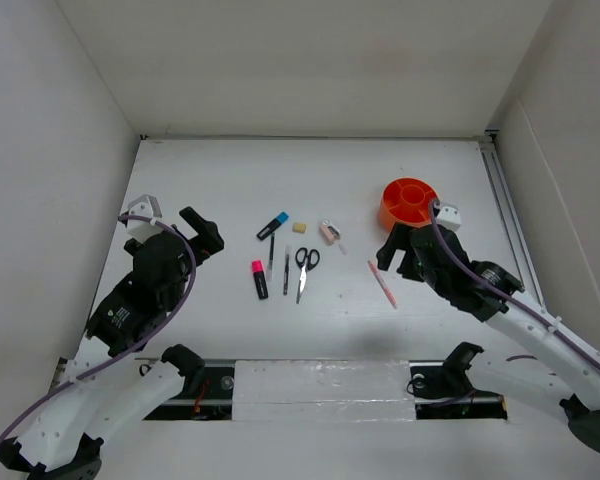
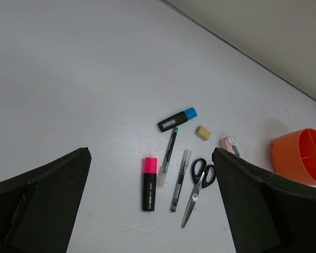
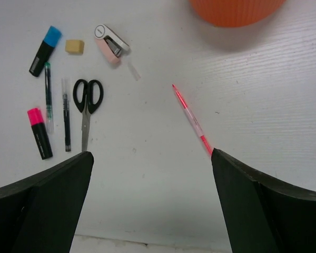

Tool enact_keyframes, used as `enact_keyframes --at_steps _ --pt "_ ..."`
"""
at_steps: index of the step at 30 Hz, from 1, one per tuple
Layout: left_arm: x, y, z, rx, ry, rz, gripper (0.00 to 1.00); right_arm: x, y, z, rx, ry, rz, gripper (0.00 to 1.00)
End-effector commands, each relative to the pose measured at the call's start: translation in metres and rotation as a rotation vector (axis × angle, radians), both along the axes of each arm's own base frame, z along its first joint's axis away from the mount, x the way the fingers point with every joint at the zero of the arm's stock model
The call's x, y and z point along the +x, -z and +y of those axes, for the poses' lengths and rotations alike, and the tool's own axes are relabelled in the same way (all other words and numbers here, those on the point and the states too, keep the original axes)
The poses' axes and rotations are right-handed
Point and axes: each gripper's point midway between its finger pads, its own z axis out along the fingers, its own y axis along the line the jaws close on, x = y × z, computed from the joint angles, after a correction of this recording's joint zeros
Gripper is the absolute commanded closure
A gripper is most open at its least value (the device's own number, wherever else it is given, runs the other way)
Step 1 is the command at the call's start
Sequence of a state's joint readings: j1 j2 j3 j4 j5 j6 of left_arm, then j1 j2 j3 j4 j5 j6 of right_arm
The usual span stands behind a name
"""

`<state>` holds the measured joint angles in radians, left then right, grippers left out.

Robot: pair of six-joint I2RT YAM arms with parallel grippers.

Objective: Sort the stationery into containers
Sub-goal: Pick up the pen from the center of the board.

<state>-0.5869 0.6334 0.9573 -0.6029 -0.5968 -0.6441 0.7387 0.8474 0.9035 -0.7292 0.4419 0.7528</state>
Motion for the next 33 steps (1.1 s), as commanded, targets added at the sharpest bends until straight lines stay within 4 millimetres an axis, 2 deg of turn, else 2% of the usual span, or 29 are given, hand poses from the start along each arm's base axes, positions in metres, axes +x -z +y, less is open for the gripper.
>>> enact_keyframes --at_steps 1,3,6,7,8,10,12,14,16,19,20,21,22,23,24,28,33 --pt "0.001 0.0 0.003 0.0 -0.021 -0.007 0.0 0.008 -0.006 -0.001 0.012 0.053 0.0 0.0" --pt "0.001 -0.004 0.004 -0.011 -0.021 -0.022 0.0 0.012 0.008 0.007 0.02 0.057 0.032 0.0" --pt "0.001 -0.004 0.004 -0.011 -0.021 -0.022 0.0 0.012 0.038 0.015 0.011 0.048 0.092 0.0" --pt "0.001 -0.004 0.004 -0.011 -0.021 -0.022 0.0 0.013 0.04 0.016 0.017 0.048 0.086 0.0" --pt "0.001 -0.004 0.004 -0.011 -0.021 -0.022 0.0 0.012 0.054 0.015 -0.005 0.049 0.109 0.0" --pt "0.0 -0.003 0.002 -0.004 -0.008 -0.019 0.0 0.017 0.054 0.021 0.013 0.034 0.105 0.0" --pt "0.001 -0.001 0.0 -0.007 0.001 -0.017 0.0 0.015 0.069 0.028 0.014 0.008 0.142 0.0" --pt "0.001 -0.001 0.0 -0.007 0.001 -0.017 0.0 0.018 0.075 0.037 0.045 -0.016 0.159 0.0" --pt "0.0 -0.002 -0.001 -0.007 0.012 -0.022 0.0 0.02 0.097 0.035 0.008 -0.004 0.217 0.0" --pt "-0.003 -0.008 -0.001 -0.027 0.022 -0.045 0.0 0.025 0.117 0.031 -0.03 0.021 0.267 0.0" --pt "-0.003 -0.008 -0.001 -0.018 0.025 -0.044 0.0 0.024 0.132 0.026 -0.05 0.048 0.308 0.0" --pt "-0.003 -0.008 -0.002 -0.021 0.033 -0.043 0.0 0.029 0.133 0.03 -0.043 0.047 0.3 0.0" --pt "-0.003 -0.008 -0.002 -0.021 0.033 -0.043 0.0 0.031 0.142 0.022 -0.052 0.073 0.316 0.0" --pt "-0.004 -0.006 -0.001 -0.021 0.033 -0.043 0.0 0.028 0.154 0.023 -0.063 0.066 0.347 0.0" --pt "-0.004 -0.007 -0.003 -0.02 0.045 -0.048 0.0 0.033 0.154 0.025 -0.047 0.068 0.34 0.0" --pt "-0.004 -0.007 -0.005 -0.023 0.055 -0.046 0.0 0.032 0.168 0.022 -0.076 0.078 0.365 0.0" --pt "-0.004 -0.009 -0.007 -0.022 0.066 -0.051 0.0 0.031 0.17 0.017 -0.082 0.09 0.375 0.01"
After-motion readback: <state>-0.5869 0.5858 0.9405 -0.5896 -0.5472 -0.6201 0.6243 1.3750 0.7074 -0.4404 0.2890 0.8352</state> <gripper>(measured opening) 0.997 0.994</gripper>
